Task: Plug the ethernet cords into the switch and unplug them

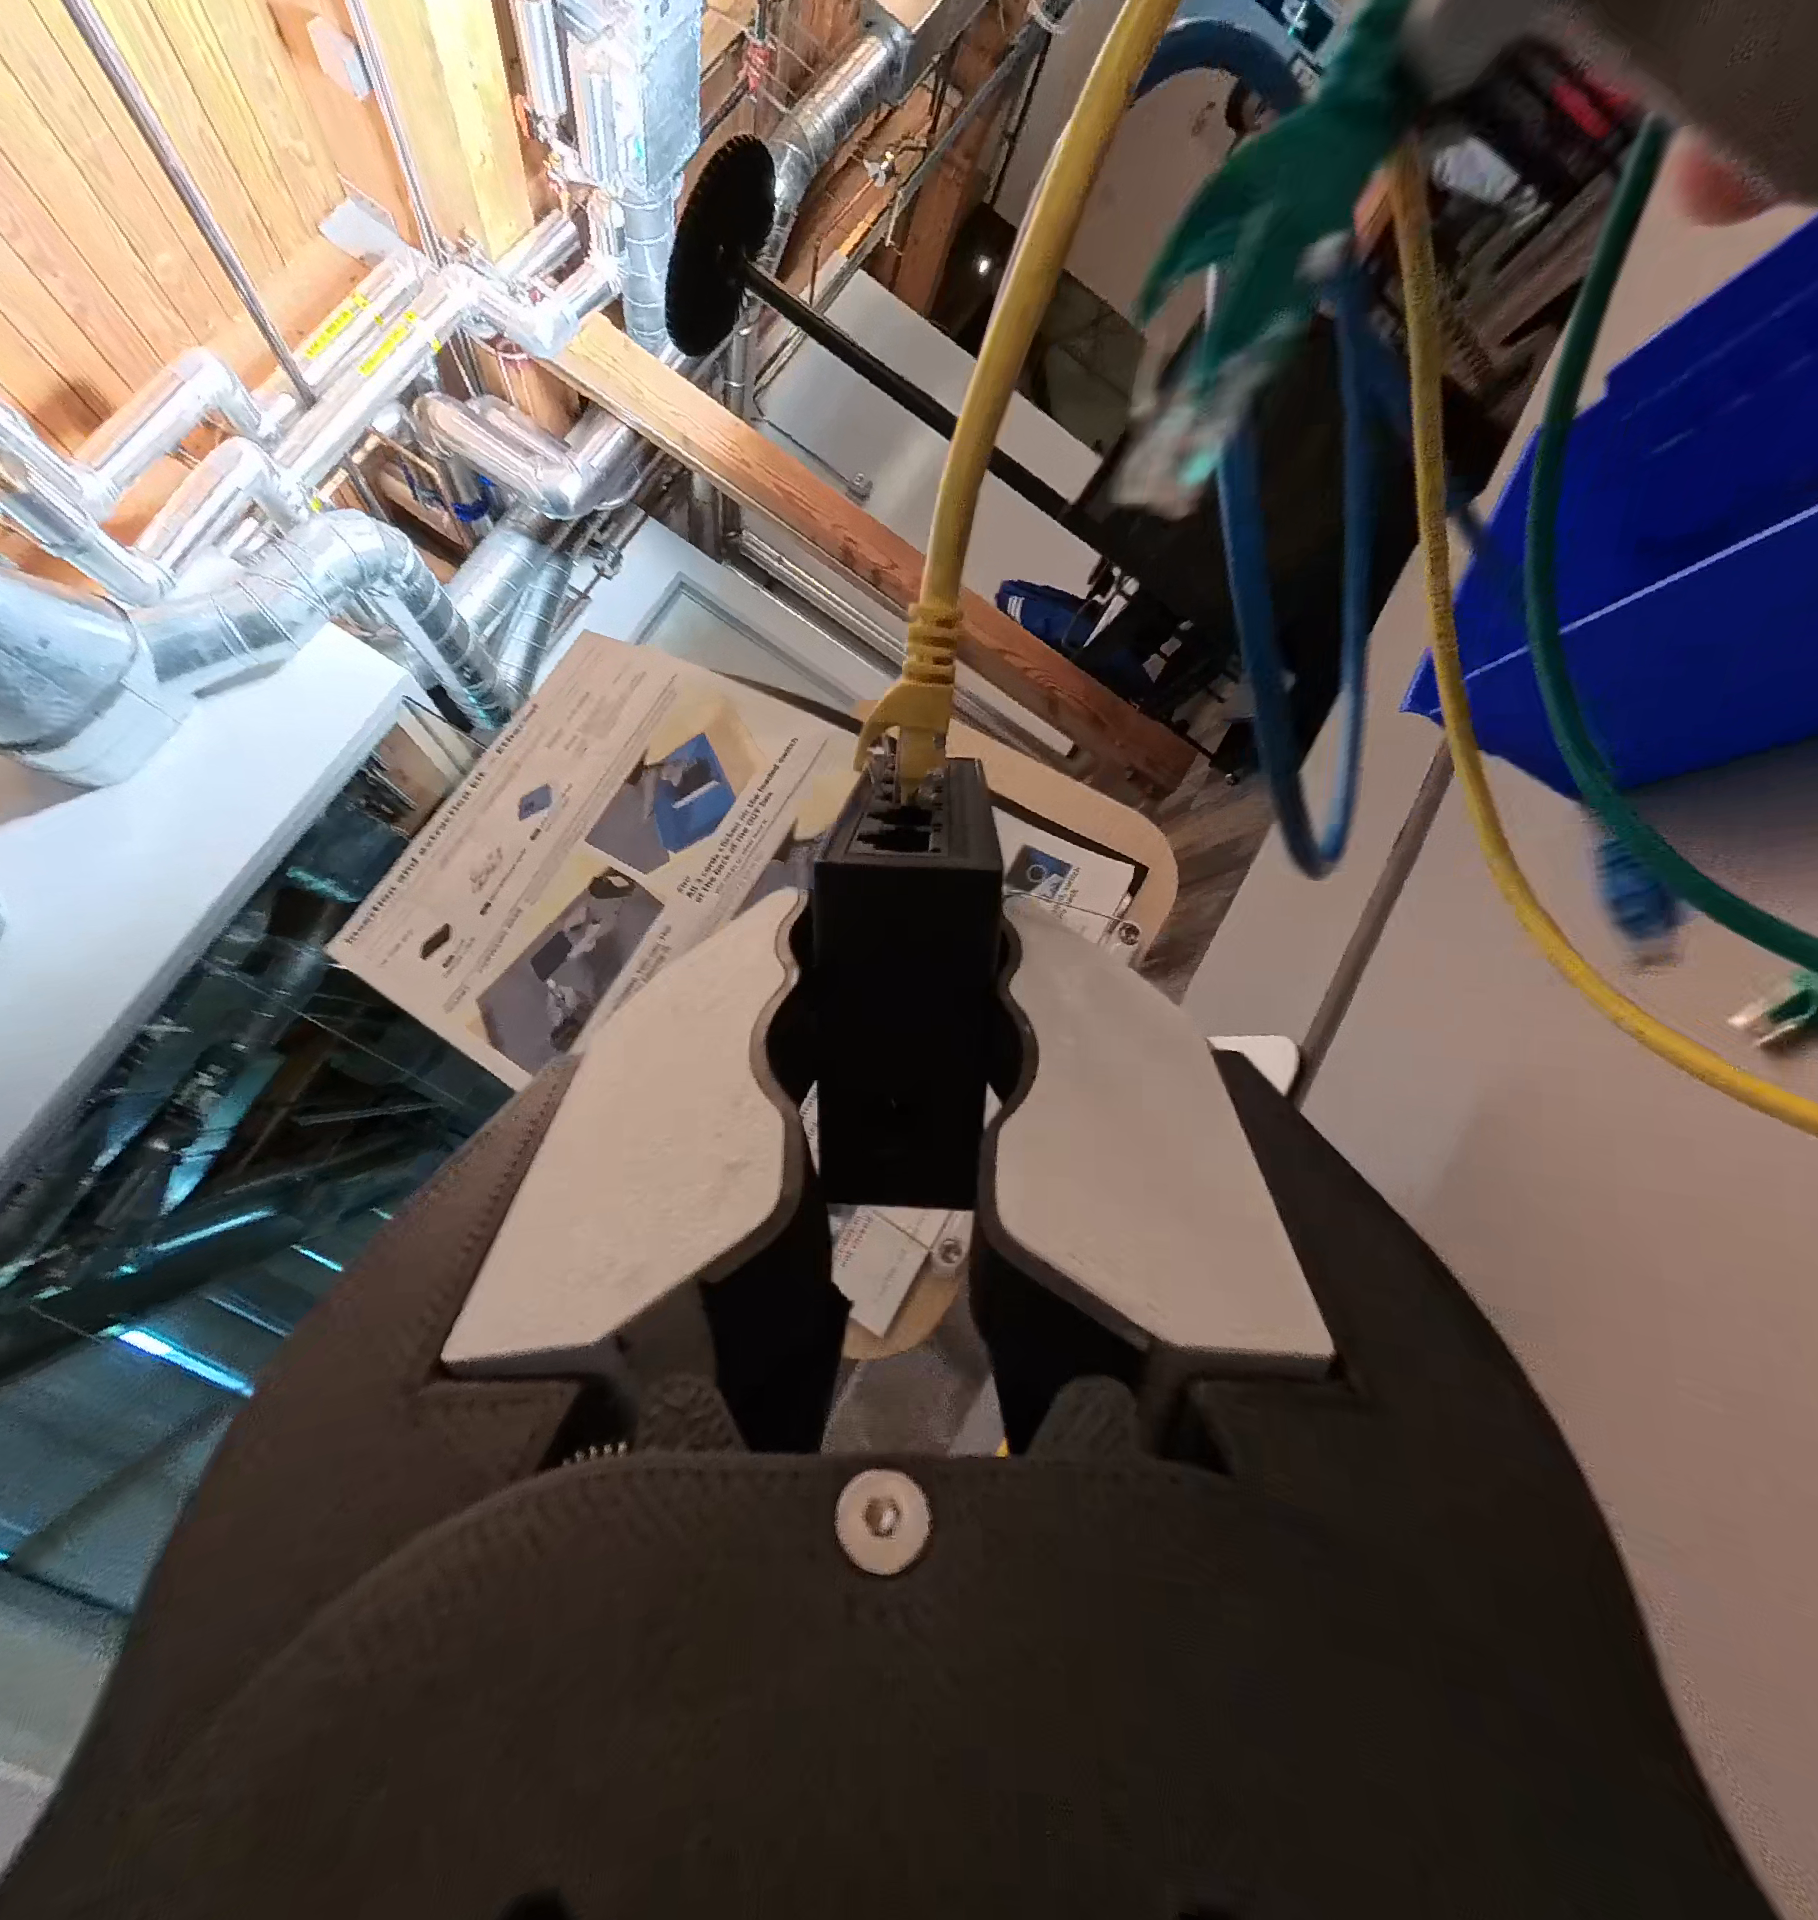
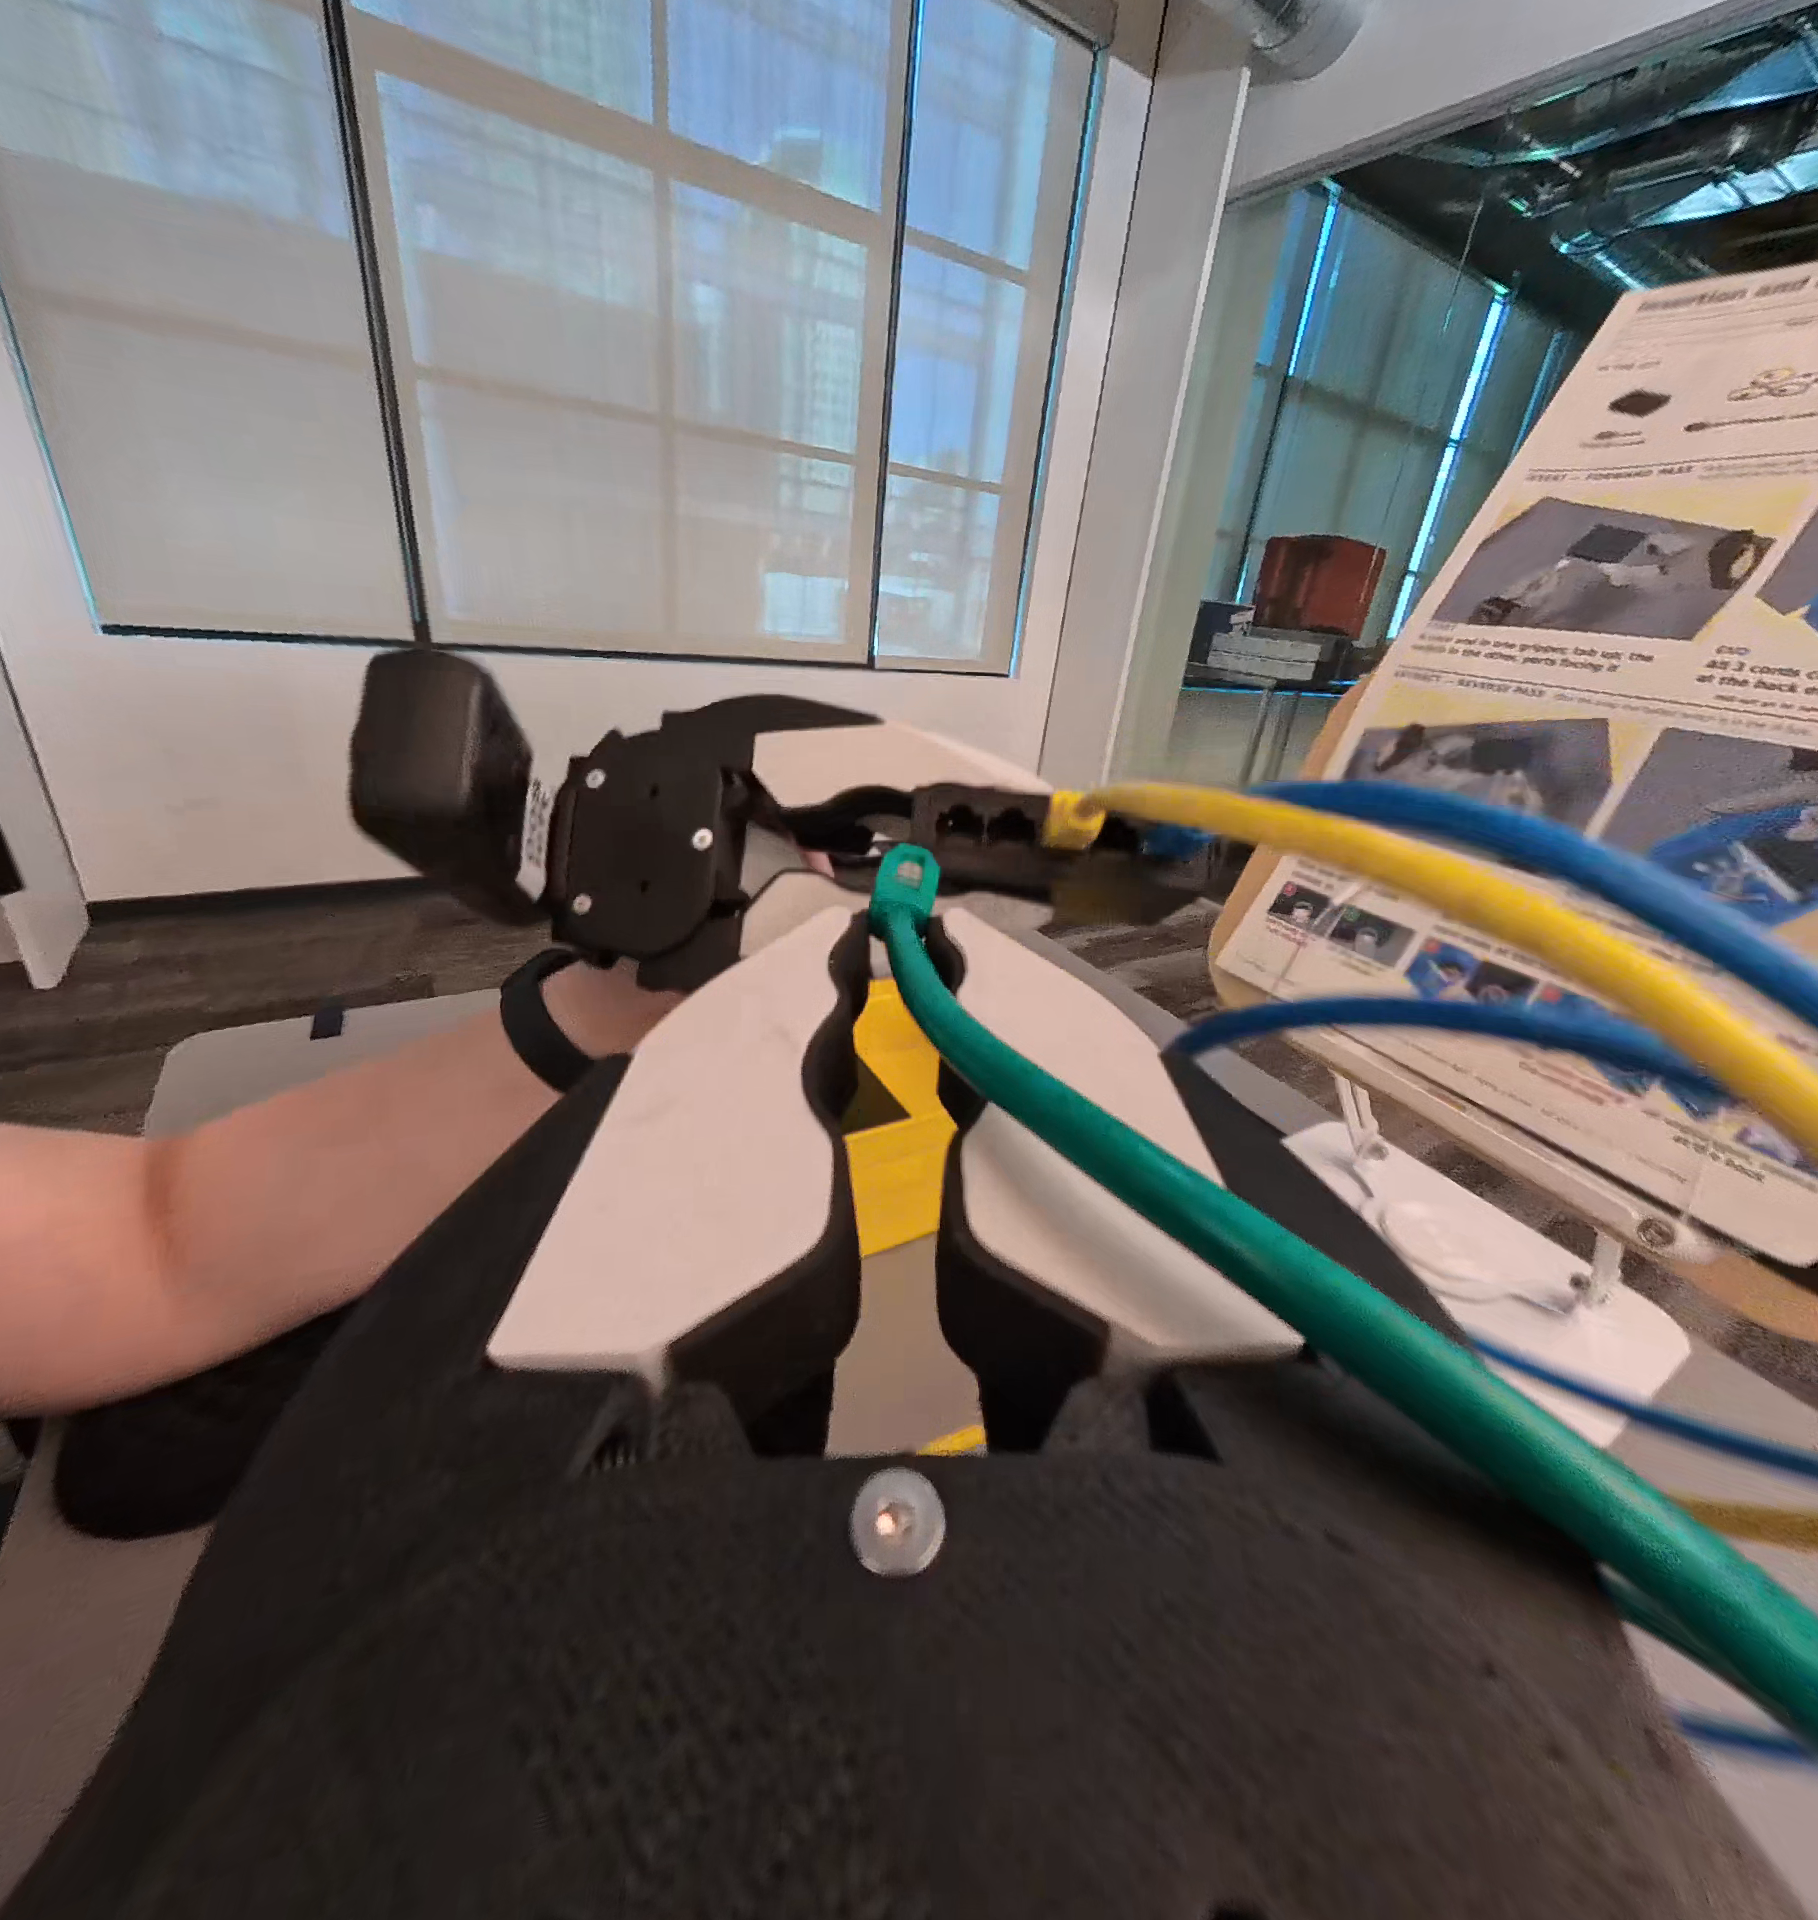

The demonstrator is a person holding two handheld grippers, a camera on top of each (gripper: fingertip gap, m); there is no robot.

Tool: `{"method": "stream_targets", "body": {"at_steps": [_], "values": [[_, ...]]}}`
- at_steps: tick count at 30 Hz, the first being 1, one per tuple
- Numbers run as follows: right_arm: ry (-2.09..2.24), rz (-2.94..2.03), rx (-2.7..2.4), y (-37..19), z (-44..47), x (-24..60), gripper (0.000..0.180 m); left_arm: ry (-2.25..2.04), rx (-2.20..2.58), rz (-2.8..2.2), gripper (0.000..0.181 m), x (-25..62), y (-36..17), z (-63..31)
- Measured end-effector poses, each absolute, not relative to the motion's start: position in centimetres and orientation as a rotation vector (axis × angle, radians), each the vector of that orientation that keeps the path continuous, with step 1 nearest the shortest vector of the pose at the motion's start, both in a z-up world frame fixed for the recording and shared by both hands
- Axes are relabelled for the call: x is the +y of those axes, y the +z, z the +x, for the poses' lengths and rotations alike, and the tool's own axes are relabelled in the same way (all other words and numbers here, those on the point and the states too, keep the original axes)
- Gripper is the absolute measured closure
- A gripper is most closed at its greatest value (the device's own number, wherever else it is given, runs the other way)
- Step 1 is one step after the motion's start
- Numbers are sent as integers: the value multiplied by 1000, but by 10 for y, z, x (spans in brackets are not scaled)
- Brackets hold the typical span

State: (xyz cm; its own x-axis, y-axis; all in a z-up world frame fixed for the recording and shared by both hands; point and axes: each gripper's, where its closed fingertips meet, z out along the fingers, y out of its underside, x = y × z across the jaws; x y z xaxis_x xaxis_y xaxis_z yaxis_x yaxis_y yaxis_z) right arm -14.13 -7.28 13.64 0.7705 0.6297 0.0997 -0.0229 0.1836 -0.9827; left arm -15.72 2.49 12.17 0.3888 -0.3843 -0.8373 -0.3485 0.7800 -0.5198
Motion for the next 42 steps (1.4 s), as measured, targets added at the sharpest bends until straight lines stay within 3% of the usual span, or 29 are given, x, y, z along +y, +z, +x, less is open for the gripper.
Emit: {"method": "stream_targets", "body": {"at_steps": [26, 42], "values": [[391, -1368, -799, 133, -154, -24, 169, 161, 1254, -701, 153, 25, 116, -152], [639, -1400, -807, 121, -140, -30, 169, 197, 1303, -616, 154, 2, 108, -139]]}}
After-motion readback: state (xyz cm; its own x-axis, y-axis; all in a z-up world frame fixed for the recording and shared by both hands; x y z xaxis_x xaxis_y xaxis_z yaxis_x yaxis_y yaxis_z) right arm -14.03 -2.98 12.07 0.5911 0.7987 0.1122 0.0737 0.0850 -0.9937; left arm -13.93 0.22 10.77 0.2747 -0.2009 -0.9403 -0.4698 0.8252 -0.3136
